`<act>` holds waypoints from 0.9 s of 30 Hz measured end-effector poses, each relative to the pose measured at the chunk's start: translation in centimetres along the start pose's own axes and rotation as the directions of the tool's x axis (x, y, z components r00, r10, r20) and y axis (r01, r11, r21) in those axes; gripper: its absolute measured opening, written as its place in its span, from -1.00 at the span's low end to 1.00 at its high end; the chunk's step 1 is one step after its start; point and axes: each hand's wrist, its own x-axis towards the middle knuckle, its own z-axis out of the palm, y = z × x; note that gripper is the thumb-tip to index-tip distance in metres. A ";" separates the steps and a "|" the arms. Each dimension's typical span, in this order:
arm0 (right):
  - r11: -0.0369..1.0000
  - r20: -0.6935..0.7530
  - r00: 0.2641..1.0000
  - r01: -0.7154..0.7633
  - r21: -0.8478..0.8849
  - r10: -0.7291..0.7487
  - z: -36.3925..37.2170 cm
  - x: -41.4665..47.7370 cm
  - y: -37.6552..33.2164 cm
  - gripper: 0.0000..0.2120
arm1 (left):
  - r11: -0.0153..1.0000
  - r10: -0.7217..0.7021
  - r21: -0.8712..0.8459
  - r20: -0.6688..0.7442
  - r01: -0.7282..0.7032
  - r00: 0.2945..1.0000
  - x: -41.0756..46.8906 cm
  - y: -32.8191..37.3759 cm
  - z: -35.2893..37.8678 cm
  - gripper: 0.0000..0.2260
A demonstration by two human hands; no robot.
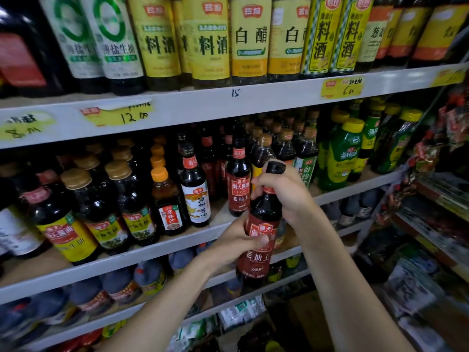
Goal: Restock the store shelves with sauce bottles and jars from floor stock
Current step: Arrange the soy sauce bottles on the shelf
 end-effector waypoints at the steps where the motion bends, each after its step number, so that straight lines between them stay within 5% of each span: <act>1: 1.000 0.010 1.000 -0.004 -0.004 0.004 0.7 0.1 0.3 -0.70 | 1.000 -0.003 -0.012 -0.024 0.002 1.000 -0.2 0.1 -0.3 -0.11; 6: 0.998 0.078 0.995 -0.053 -0.043 0.056 2.5 1.1 1.4 -0.86 | 1.000 0.028 0.007 -0.226 -0.027 0.974 -1.2 -1.0 -1.7 -0.51; 10: 0.965 0.118 0.985 -0.097 -0.245 0.129 3.3 2.5 1.9 -0.66 | 0.996 0.054 0.079 -0.305 -0.031 0.951 -2.3 -1.9 -3.5 -0.50; 16: 0.929 0.221 0.965 -0.055 -0.365 0.144 5.5 3.5 3.4 -0.78 | 0.993 0.058 0.122 -0.429 -0.005 0.901 -3.6 -3.3 -5.3 -0.49; 21: 0.904 0.256 0.953 -0.038 -0.426 0.161 5.9 3.6 3.5 -0.68 | 0.990 0.078 0.142 -0.470 -0.012 0.879 -3.8 -3.6 -5.2 -0.58; 27: 0.826 0.112 0.970 0.244 -0.509 -0.217 6.3 5.3 2.2 -0.79 | 0.995 0.052 0.100 -0.598 0.010 0.800 -5.1 -4.4 -6.4 -0.61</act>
